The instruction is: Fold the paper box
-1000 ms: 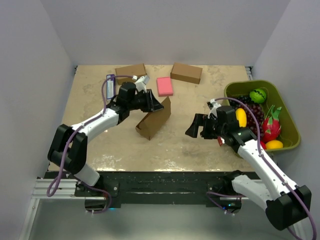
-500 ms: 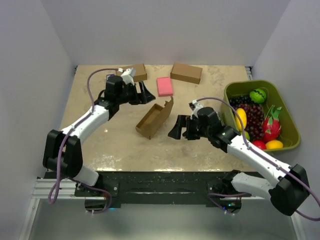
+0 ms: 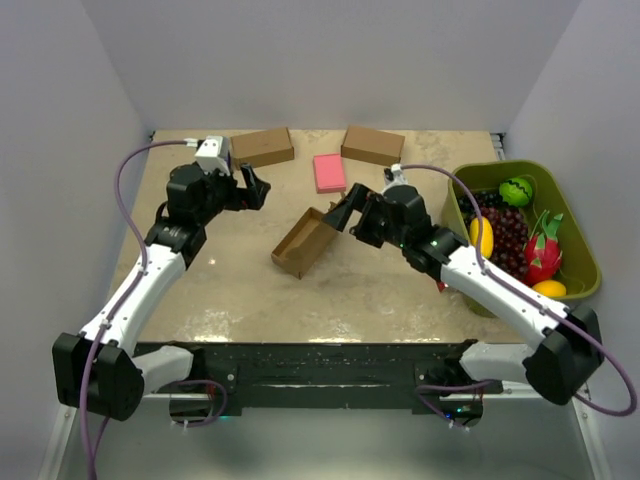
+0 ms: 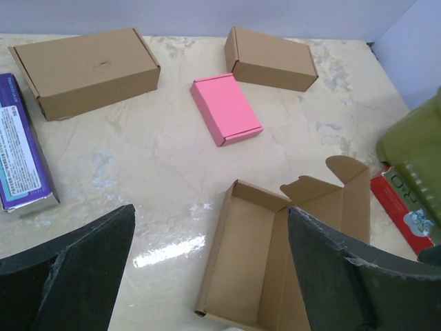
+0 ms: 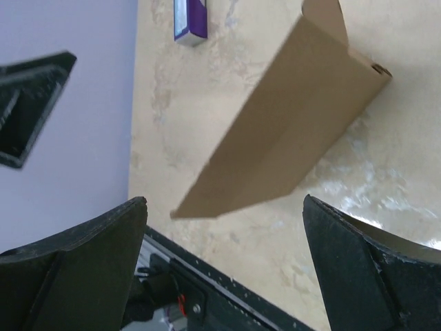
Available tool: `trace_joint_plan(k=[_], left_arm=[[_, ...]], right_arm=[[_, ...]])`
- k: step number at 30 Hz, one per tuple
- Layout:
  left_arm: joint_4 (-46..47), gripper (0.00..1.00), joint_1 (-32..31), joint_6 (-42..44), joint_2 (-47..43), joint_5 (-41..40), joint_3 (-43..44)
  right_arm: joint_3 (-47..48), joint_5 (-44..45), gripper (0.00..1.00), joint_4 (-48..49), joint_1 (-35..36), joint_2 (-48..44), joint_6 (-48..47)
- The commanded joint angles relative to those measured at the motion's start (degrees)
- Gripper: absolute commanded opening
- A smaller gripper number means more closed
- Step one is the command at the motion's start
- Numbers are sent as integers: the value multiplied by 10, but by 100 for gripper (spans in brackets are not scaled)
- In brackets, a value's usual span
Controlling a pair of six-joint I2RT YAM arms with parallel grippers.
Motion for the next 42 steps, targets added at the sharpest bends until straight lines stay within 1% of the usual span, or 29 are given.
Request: trace_joint_plan(k=[1,5,9,12,14,16,19,20,21,23,24,27,28,29,30,31,32,33,34,35,36,38,39,41,42], left_arm=[[6,97,2,39,-23,-11,-14],[11,99,2,42,-63,-18,-30],[4,100,2,47,-75,-23,-37],[3,99,2,47,-80,-19,-40],[4,99,2,48,-82,-20,-40],[3,99,2,48,-85,-19,-40],[5,99,2,47,-87,-13,-40],[6,100,2,47,-88,-12,-40],[6,100,2,46,-89,-12,-41],[6,99,2,46,-90,-12,-40],[6,100,2,46,-90,-12,-40],[8,100,2,46,-91,-11,-42],[7,100,2,46,-91,-11,-42],[7,99,2,45,-91,-10,-41],[7,99,2,45,-91,-10,-42],[8,99,2,45,-91,-7,-42],[10,99,2,45,-91,-6,-43],[9,100,2,45,-91,-5,-43],[11,99,2,45,-91,-3,-43],[11,100,2,46,-91,-1,-43],[12,99,2,46,-91,2,-44],[15,100,2,47,-90,23,-46],[15,100,2,47,-91,30,-46],[39,100,2,47,-93,52,-52],[41,99,2,47,-93,59,-53]], right_arm=[[67,18,97,21,6,70,18],[118,42,96,-8,10,124,4],[189,76,95,-77,20,184,-24],[216,84,91,-116,23,207,-36],[224,91,83,-146,29,222,-45],[225,100,79,-167,35,225,-49],[210,100,69,-176,37,223,-51],[207,100,68,-178,37,222,-50],[202,99,60,-176,37,221,-49],[196,97,51,-172,38,218,-47],[196,97,44,-172,37,216,-47],[205,100,34,-178,38,209,-54],[209,102,27,-184,39,207,-61],[212,104,23,-187,38,205,-67],[221,105,20,-192,38,205,-82],[229,104,14,-205,39,205,-94],[238,104,11,-213,38,207,-109],[260,105,8,-225,38,214,-143],[274,106,1,-252,38,219,-163],[289,108,0,-268,38,224,-183],[323,107,0,-300,39,234,-236],[357,104,0,-331,38,241,-287],[382,107,0,-351,38,241,-336],[394,94,0,-353,39,231,-395],[396,90,0,-348,38,227,-444]])
